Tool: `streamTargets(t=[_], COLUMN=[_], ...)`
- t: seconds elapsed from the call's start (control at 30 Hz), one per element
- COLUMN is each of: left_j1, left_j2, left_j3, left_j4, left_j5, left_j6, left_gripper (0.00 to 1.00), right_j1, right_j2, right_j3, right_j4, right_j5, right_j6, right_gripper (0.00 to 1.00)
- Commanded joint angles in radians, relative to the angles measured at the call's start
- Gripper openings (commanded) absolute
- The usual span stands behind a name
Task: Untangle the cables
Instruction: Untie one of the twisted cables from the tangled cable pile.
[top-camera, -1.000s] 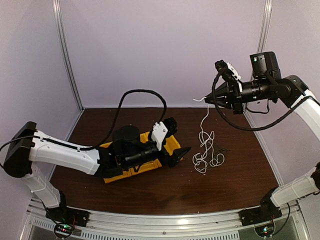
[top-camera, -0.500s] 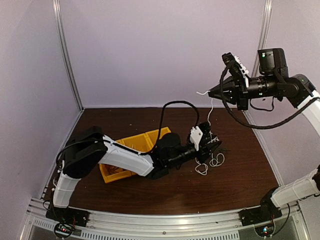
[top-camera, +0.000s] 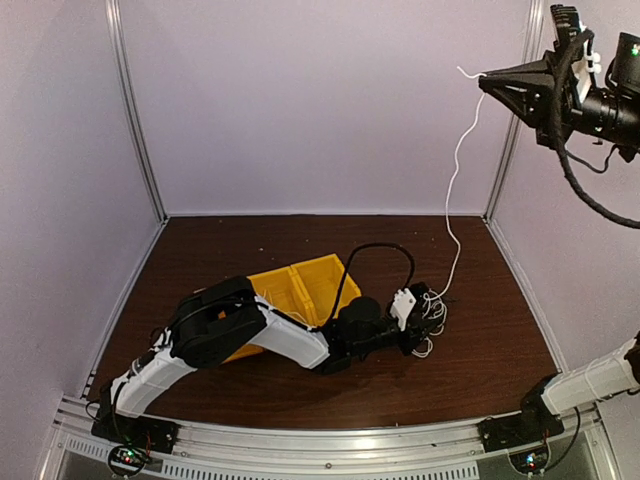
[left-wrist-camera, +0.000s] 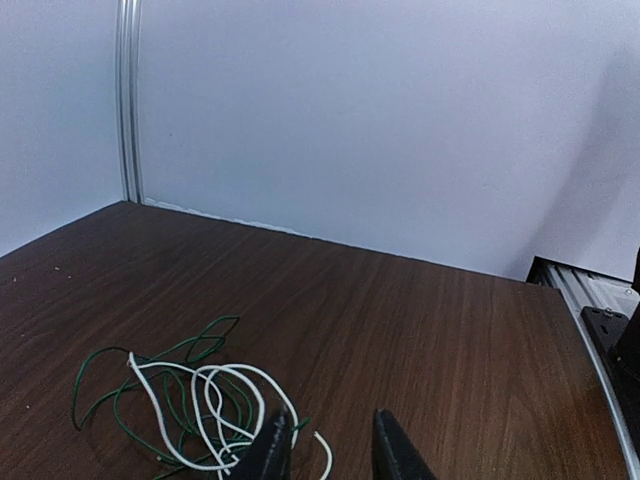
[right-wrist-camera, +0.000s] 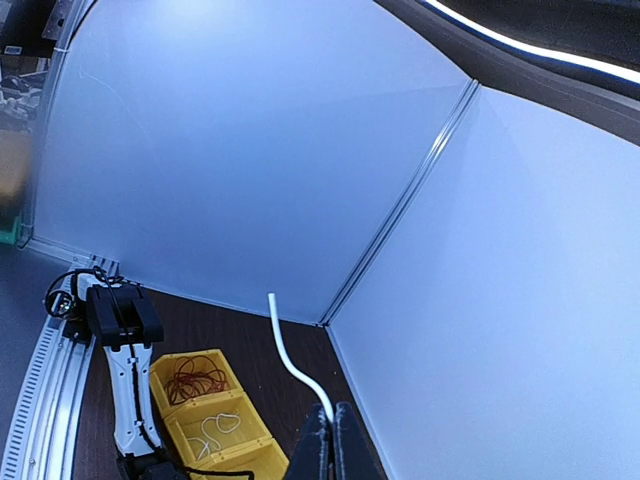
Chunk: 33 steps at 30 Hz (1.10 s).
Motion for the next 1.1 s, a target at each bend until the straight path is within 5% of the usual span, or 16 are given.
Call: streamTargets(t=[0.0, 0.33, 0.5, 0.87, 1.07], left_j1=[0.016, 0.033, 0.041, 0.041, 0.043], left_j2=[0.005, -0.002, -0.025, -0.214, -0.272], left_j3=[0.000, -0.049, -0.080, -0.230, -0.234], left_j4=[0.036, 0.057, 0.063, 0.192, 0.174], left_j5=[0.024, 0.035, 0.073, 0.045, 0.067], left_j6=[-0.036, -0.061, -0.091, -0.077, -0.038], left_gripper=[0.28, 0.28, 0.49, 0.54, 0.45], right_j1=[-0.020, -0.049, -0.055, -0.055, -0.058], right_j2=[0.050, 0.091, 0.107, 0.047, -0.005], right_j3=[0.088, 0.184, 0.260, -0.036, -0.163], right_j4=[0.017, 0.055, 0.044, 0.082, 0.110], right_j5=[-0.005, 0.047, 0.176, 0.189, 0.189], right_j6=[0.023, 0.032, -0.024, -0.025, -0.011], right_gripper=[0.00, 0.00, 0.00, 0.00, 0.00])
